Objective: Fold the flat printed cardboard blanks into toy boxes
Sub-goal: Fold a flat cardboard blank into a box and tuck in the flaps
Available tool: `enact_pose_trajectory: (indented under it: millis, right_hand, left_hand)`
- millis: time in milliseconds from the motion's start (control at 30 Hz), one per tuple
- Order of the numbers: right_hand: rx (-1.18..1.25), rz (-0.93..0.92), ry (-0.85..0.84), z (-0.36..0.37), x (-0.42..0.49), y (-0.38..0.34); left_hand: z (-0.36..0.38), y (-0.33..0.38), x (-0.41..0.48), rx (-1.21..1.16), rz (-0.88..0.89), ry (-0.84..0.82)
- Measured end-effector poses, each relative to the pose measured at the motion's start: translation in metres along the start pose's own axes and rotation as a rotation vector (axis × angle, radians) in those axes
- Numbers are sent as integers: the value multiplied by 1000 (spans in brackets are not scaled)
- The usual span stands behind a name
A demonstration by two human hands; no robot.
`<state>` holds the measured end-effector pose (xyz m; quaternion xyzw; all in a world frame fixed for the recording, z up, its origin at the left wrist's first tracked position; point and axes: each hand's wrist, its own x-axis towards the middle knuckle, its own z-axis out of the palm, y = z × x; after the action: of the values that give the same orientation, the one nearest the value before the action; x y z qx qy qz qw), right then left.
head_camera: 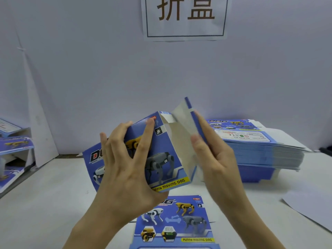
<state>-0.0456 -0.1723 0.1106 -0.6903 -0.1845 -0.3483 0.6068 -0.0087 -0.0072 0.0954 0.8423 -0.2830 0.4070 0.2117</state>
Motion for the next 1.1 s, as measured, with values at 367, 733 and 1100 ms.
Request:
enact_pose_trajectory:
  millis: [367, 733, 1100]
  right_hand:
    - [-148, 50, -195, 7, -5, -5]
    - [-245, -68, -395, 7, -11, -4]
    - [-267, -154, -353, 6, -11, -1]
  left_hand:
    - [-1, 4, -2, 14, -34, -23]
    - [-13, 4, 2, 65, 5, 20]
    - [-13, 6, 0, -5, 27, 12]
